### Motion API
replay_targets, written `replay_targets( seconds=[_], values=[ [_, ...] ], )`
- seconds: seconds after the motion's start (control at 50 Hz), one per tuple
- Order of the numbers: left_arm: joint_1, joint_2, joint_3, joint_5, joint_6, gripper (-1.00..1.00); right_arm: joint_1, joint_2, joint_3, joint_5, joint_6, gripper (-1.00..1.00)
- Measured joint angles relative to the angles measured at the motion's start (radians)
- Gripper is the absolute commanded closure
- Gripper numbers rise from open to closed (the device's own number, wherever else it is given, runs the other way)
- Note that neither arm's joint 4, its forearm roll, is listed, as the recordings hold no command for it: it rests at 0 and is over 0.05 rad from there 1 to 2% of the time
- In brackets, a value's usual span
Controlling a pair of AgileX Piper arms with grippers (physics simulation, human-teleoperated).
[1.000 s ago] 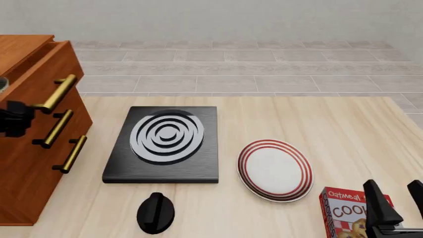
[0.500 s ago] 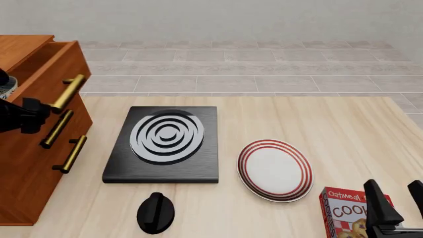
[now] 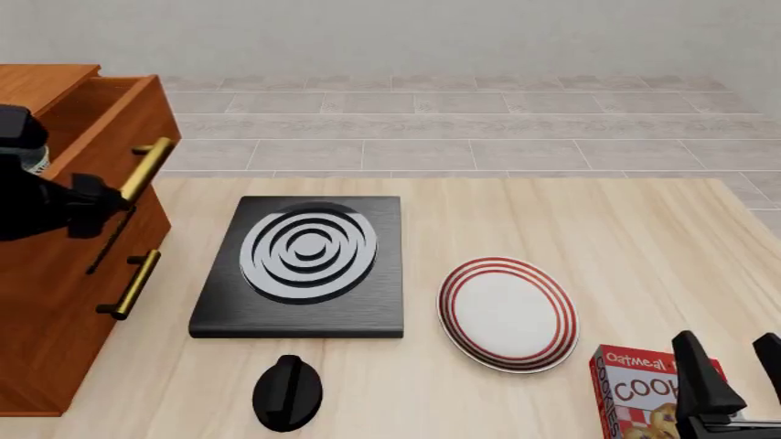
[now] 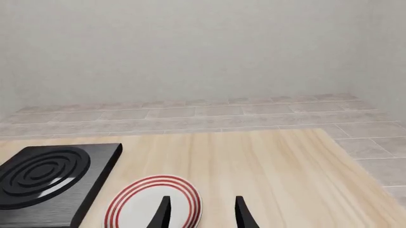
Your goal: Pick the akita bowl in the top layer of the wooden cabinet and place it on the plate.
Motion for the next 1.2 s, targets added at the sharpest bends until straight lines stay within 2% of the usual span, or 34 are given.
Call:
replay_targets(
  seconds=[0.5,0.76,1.2],
  values=[
    [-0.075,0.045,-0.02,0.039,-0.085,-1.0,-0.002,0.01,0.002,-0.013,0.008,-1.0],
    [-0.15,0.063,-0.042,0.06,-0.144,-1.0,-0.002,0.008,0.001,-0.012,0.01,-1.0],
    [-0.259,0.094,-0.069,0.07,-0.196,-1.0,-0.004,-0.003,-0.001,-0.001,0.007,-1.0]
  ],
)
